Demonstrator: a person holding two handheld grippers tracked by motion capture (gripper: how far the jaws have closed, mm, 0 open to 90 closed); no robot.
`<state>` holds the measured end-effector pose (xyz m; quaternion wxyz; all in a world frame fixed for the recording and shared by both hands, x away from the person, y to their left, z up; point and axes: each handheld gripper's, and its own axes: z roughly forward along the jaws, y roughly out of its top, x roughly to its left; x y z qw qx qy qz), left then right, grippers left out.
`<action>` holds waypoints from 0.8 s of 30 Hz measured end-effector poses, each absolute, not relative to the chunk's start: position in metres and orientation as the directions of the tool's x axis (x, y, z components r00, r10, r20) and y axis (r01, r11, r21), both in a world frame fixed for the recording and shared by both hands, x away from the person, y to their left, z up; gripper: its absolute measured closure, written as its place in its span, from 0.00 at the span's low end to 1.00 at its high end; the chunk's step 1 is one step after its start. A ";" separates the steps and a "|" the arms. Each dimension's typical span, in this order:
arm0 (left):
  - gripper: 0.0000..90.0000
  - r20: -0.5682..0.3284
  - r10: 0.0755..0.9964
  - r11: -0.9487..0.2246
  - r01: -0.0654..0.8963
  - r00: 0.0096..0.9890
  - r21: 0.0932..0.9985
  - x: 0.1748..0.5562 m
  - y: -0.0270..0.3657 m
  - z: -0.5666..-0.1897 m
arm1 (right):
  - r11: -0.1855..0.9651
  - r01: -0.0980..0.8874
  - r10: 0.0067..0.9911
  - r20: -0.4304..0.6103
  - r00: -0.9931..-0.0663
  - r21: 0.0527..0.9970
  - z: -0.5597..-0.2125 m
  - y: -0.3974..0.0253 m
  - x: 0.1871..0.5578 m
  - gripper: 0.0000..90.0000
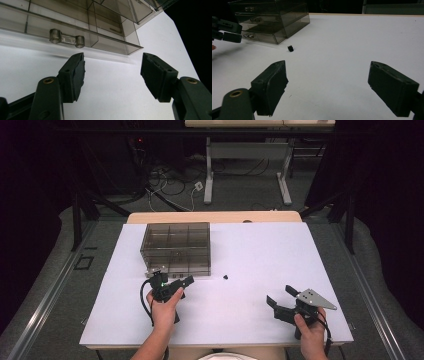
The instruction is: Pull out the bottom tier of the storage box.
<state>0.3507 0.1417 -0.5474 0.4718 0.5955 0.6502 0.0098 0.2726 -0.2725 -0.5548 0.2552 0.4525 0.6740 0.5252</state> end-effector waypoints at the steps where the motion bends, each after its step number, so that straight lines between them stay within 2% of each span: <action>1: 0.40 -0.602 0.782 0.294 0.757 0.161 0.584 0.351 0.141 -0.547 | 0.038 0.336 0.877 0.130 -0.462 0.941 -0.555 -0.272 0.273 0.17; 12: 0.39 -0.588 0.774 0.234 0.756 0.236 0.611 0.352 0.135 -0.540 | 0.042 0.339 0.876 0.129 -0.466 0.940 -0.555 -0.273 0.273 0.17; 24: 0.32 -0.468 0.831 0.117 0.728 0.300 0.676 0.353 0.131 -0.524 | 0.041 0.337 0.876 0.128 -0.465 0.941 -0.555 -0.273 0.273 0.17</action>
